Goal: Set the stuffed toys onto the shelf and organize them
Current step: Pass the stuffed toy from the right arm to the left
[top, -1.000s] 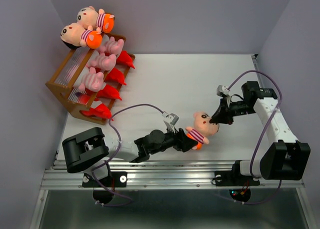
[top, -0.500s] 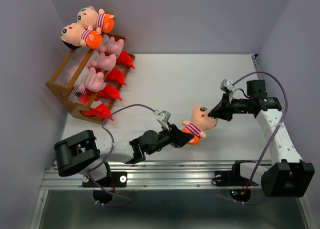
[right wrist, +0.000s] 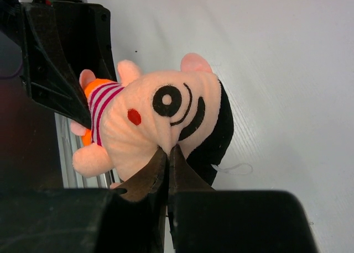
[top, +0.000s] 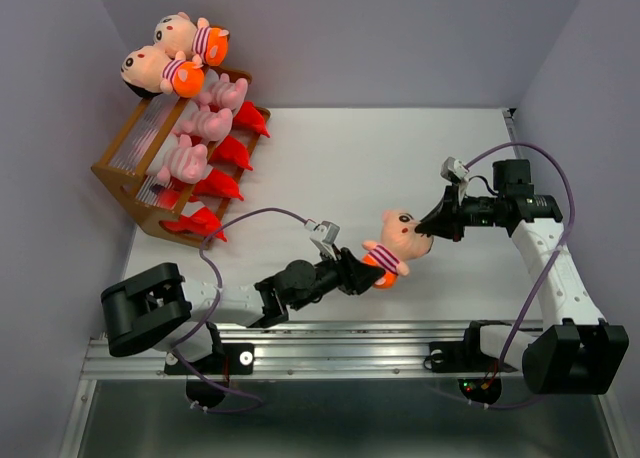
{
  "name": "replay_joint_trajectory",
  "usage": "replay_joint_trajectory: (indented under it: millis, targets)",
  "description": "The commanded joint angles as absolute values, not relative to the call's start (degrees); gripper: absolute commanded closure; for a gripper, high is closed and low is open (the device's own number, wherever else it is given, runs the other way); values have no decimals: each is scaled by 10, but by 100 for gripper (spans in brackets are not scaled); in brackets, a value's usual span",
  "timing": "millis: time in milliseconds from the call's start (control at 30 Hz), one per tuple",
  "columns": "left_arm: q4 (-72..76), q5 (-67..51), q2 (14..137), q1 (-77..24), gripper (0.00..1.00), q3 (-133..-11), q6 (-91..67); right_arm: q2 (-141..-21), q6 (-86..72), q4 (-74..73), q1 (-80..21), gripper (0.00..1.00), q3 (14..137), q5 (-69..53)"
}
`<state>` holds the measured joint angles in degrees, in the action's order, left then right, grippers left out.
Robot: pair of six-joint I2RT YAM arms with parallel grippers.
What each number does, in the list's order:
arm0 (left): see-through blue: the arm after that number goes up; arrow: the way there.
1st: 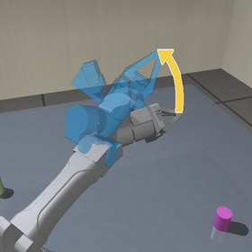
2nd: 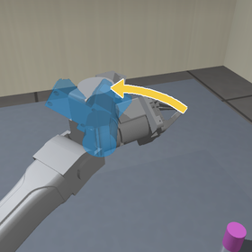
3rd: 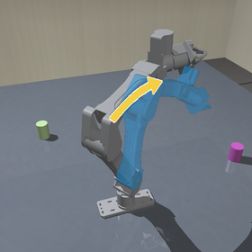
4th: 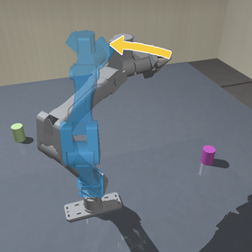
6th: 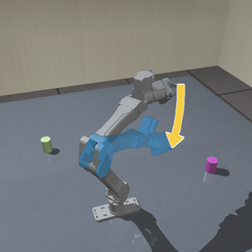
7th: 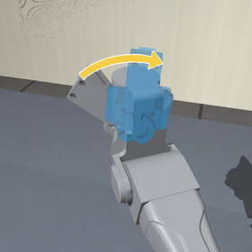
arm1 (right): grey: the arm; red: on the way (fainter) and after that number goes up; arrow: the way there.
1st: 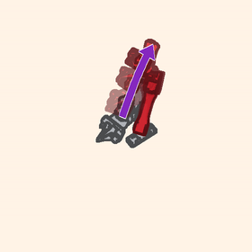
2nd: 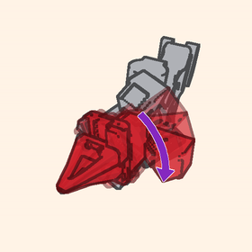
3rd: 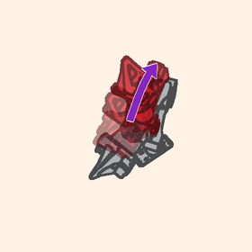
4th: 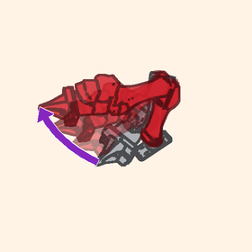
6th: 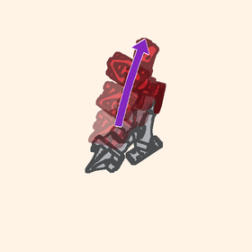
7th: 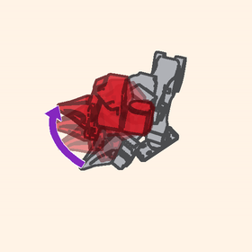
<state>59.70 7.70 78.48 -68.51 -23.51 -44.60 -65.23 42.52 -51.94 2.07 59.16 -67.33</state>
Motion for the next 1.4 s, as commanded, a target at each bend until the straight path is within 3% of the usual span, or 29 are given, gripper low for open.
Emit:
replay_joint_trajectory:
  millis: [0, 200, 533, 767, 900, 967, 1000, 1100, 1367]
  targets:
    - [575, 82, 769, -685, 44, -244, -437, -635, 418, -473, 21, 98, 606, -674]
    - [553, 83, 759, -685, 32, -246, -433, -631, 414, -464, 21, 98, 600, -664]
    - [531, 87, 748, -685, 33, -243, -431, -632, 402, -450, 21, 98, 595, -660]
    - [539, 94, 749, -685, 51, -249, -430, -632, 398, -446, 21, 98, 584, -669]
    - [541, 95, 755, -685, 52, -258, -428, -629, 396, -445, 21, 98, 577, -672]
    - [541, 93, 758, -685, 48, -264, -427, -629, 396, -445, 21, 98, 577, -673]
    - [540, 92, 758, -685, 40, -265, -428, -629, 396, -445, 21, 98, 574, -673]
    - [541, 88, 759, -685, 29, -267, -430, -628, 396, -444, 21, 98, 570, -673]
    - [541, 83, 766, -685, 29, -272, -425, -623, 391, -438, 21, 98, 559, -678]
